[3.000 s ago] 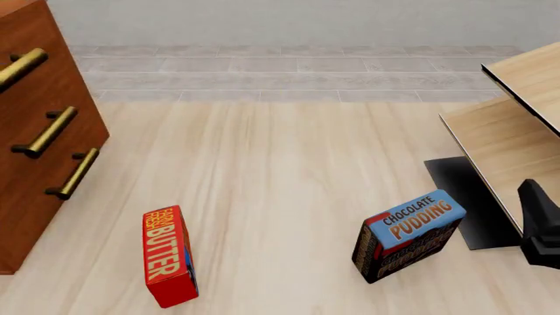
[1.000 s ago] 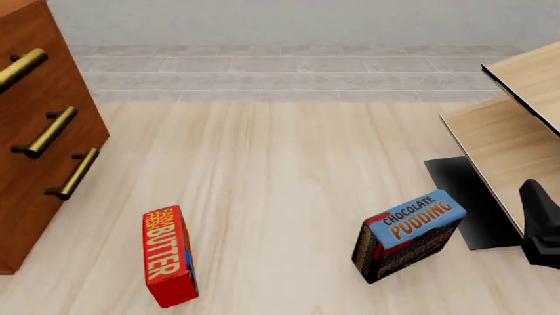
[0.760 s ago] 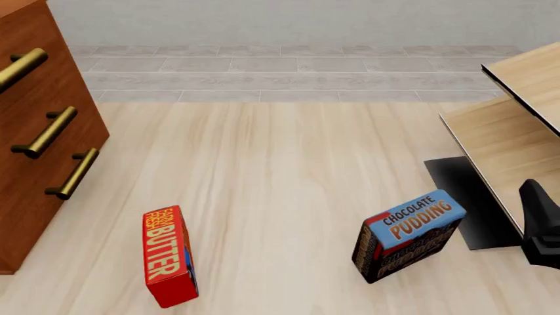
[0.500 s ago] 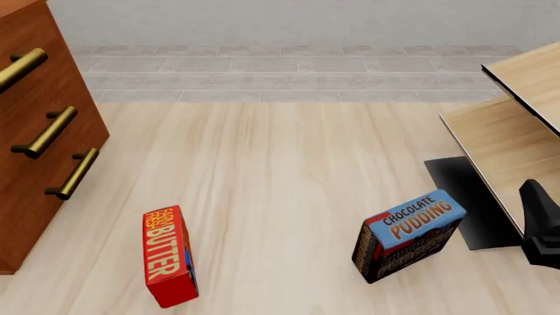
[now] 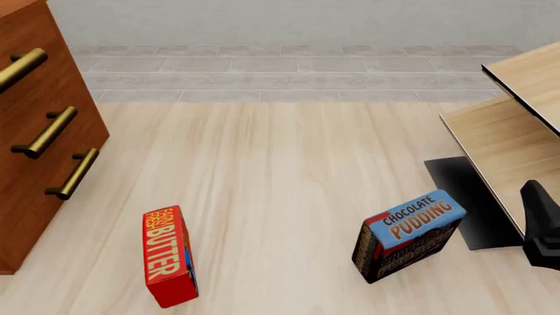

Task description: Close the top drawer of the cabinet and put the bowl on top of it.

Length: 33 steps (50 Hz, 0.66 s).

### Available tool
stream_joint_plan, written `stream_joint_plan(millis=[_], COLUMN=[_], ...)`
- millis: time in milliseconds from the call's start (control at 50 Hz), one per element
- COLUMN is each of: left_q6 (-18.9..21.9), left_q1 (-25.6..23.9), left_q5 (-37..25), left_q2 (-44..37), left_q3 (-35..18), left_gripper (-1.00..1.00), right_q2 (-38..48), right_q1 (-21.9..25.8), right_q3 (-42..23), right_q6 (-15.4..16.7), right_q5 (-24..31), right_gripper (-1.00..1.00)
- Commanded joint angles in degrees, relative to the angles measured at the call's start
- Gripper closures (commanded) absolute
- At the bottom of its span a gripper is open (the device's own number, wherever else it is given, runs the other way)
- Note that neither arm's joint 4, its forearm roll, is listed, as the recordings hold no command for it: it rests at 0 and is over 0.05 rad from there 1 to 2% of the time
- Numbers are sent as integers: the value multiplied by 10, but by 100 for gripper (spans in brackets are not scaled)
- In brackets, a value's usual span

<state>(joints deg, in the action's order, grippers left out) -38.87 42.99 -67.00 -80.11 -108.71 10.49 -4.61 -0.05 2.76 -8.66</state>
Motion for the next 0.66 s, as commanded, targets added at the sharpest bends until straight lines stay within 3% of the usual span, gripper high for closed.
stream_joint_plan(millis=[20, 220, 500, 660], left_q6=[-8, -12, 15, 35], left_q1=[4, 9, -24, -30], left_q5=[-27, -29, -22, 1], left_q2=[9, 26, 41, 58], left_q3=[-52, -70, -88, -65], left_gripper=[-100, -100, -100, -100], right_q2=[-5, -3, 0, 6], right_q1=[0, 1, 1, 5], right_q3=[0, 0, 0, 0], right_q6=[-1, -1, 0, 2], right_q5=[4, 1, -1, -6], right_gripper=[-100, -100, -100, -100])
